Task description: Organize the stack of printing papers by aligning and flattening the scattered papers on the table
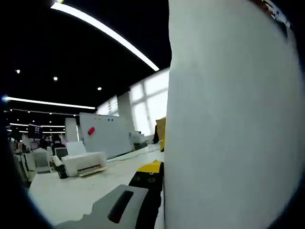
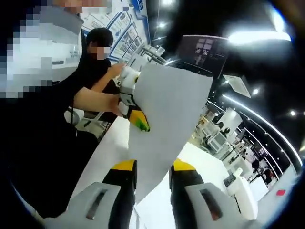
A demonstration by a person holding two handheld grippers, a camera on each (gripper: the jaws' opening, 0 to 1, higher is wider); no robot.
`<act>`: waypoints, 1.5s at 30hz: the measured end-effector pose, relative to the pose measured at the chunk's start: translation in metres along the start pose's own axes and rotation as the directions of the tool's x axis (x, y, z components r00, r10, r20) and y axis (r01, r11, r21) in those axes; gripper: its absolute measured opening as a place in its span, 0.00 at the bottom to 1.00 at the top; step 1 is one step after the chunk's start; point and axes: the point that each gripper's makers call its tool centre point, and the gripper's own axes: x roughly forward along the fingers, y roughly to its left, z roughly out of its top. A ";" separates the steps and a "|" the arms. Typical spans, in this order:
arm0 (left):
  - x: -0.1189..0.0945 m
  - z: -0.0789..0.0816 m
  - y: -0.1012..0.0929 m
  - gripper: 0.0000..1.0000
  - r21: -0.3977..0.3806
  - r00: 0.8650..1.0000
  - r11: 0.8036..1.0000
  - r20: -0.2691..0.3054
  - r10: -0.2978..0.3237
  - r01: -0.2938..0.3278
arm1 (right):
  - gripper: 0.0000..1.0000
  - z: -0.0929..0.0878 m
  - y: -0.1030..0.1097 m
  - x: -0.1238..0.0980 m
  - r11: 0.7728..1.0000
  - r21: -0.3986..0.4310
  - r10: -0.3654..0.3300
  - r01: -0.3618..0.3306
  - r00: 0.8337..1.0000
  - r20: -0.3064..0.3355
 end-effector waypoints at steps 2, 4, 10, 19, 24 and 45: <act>0.000 0.000 0.000 0.06 0.001 1.000 1.000 -0.002 0.002 -0.002 | 0.25 -0.003 -0.003 -0.001 1.000 -0.007 -0.016 0.016 1.000 -0.009; 0.000 0.000 0.001 0.06 0.004 1.000 1.000 -0.003 0.007 -0.007 | 0.27 -0.005 -0.004 -0.001 1.000 -0.006 -0.023 0.023 1.000 -0.015; -0.002 0.001 0.009 0.06 0.008 0.998 0.998 0.001 0.055 -0.055 | 0.34 -0.013 -0.010 -0.003 0.998 -0.008 -0.060 0.060 0.997 -0.037; -0.007 0.001 0.026 0.06 -0.029 0.992 0.991 0.002 0.128 -0.128 | 0.38 -0.025 -0.021 -0.008 0.993 0.015 -0.118 0.119 0.991 -0.055; -0.009 0.002 0.031 0.06 -0.056 0.989 0.987 0.010 0.150 -0.150 | 0.40 -0.033 -0.024 -0.008 0.990 0.035 -0.135 0.138 0.989 -0.067; -0.022 -0.003 0.066 0.06 -0.208 0.958 0.937 -0.014 0.285 -0.281 | 0.43 -0.089 -0.054 -0.018 0.929 0.206 -0.283 0.309 0.948 -0.144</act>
